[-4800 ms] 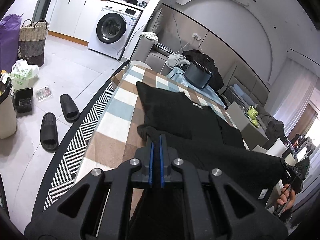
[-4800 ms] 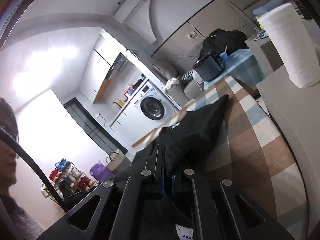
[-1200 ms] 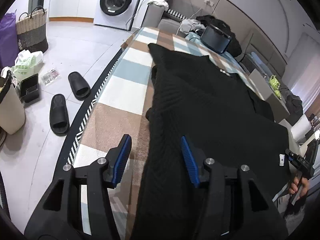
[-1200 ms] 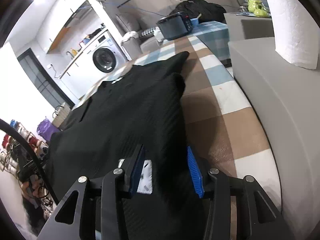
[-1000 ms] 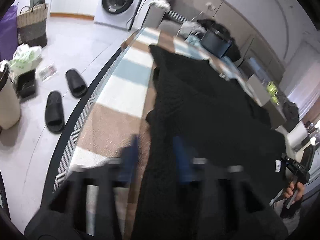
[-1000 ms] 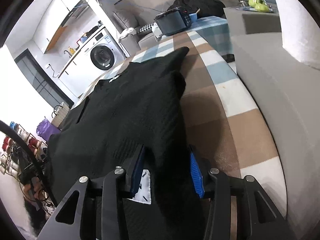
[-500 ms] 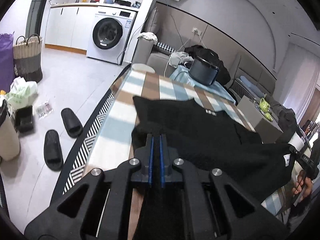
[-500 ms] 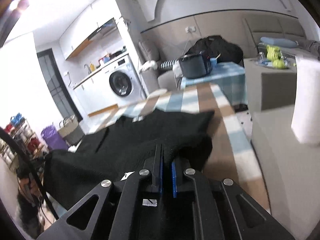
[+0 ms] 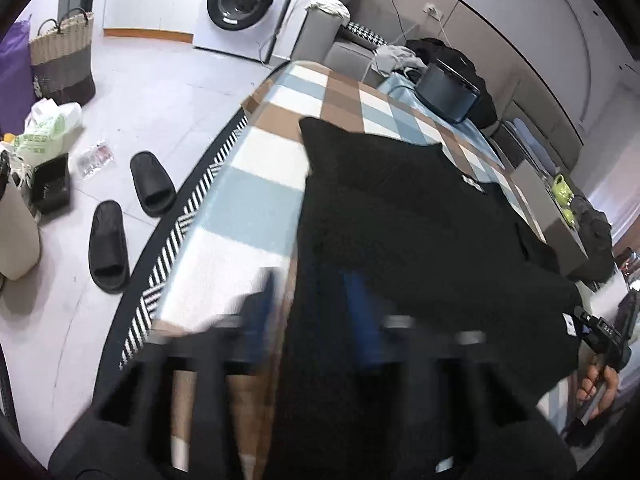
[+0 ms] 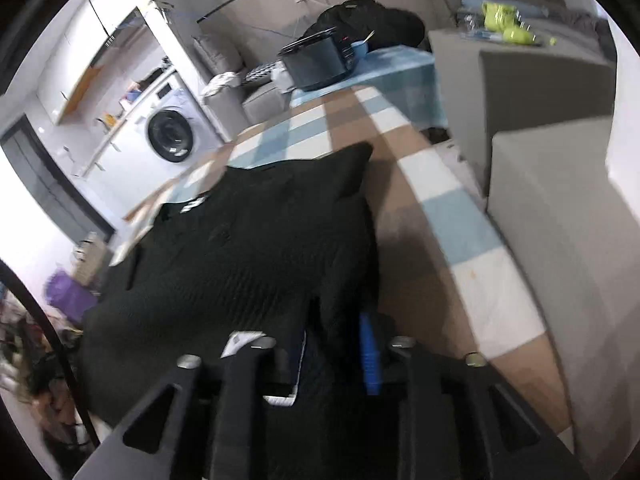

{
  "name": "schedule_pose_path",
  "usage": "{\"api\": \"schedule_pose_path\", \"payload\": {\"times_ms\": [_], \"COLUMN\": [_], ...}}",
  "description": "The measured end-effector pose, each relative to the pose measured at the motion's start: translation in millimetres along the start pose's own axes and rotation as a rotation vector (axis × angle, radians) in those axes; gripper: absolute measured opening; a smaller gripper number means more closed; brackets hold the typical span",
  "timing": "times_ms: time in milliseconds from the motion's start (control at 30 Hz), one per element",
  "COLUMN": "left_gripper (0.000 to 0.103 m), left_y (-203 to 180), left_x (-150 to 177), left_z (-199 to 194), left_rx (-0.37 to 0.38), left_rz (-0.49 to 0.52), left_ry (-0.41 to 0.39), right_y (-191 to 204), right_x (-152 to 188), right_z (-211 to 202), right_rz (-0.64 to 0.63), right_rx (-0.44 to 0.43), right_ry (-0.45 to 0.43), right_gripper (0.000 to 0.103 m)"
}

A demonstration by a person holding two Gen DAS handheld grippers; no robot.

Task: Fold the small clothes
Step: 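Fold the hem with the right gripper toward the collar while the left gripper grasps the hem, then open both grippers and release the folded hem onto the sweater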

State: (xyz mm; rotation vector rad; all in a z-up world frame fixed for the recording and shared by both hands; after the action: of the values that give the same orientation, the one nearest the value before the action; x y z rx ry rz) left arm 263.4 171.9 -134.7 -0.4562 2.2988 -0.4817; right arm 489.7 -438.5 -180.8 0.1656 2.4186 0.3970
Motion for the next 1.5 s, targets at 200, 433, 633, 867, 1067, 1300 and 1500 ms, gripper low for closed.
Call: {"api": "schedule_pose_path", "payload": {"times_ms": [200, 433, 633, 867, 1067, 1300, 1500], "left_gripper": [0.051, 0.021, 0.021, 0.022, 0.024, 0.052, 0.065], "left_y": [-27, -44, -49, -37, -32, -31, -29], "left_x": [12, 18, 38, 76, 90, 98, 112], "left_z": [26, 39, 24, -18, -50, -117, -153], "left_rx": [0.002, -0.015, -0.037, -0.013, 0.0, 0.025, 0.02], "left_rz": [0.098, 0.168, 0.224, 0.189, 0.178, 0.18, 0.182], "left_ry": [0.085, 0.134, 0.147, 0.15, 0.085, -0.08, -0.12], "right_y": [13, 28, 28, 21, 16, -4, -20], "right_x": [16, 23, 35, 72, 85, 92, 121], "right_z": [8, 14, 5, -25, -44, -100, -123], "right_rz": [-0.054, -0.146, -0.161, -0.157, -0.142, -0.049, 0.013], "right_rx": [-0.017, 0.055, 0.053, 0.033, 0.042, -0.026, -0.091], "right_ry": [0.045, 0.052, 0.057, 0.078, 0.046, -0.08, -0.067], "right_gripper": [0.044, 0.028, 0.026, 0.026, 0.038, 0.047, 0.048]}}
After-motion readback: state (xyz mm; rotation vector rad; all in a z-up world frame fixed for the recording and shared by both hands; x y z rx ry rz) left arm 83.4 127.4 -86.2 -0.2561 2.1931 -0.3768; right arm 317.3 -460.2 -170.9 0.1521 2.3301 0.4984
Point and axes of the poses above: each gripper's, at about its wrist camera, not at the fingertips, and z roughly the way its jaws point, y to its left, x to its underside, the point moved 6 cm from there along z, roughly the way its jaws point, and after that the axes turned 8 degrees about x, right-handed, at the moved point
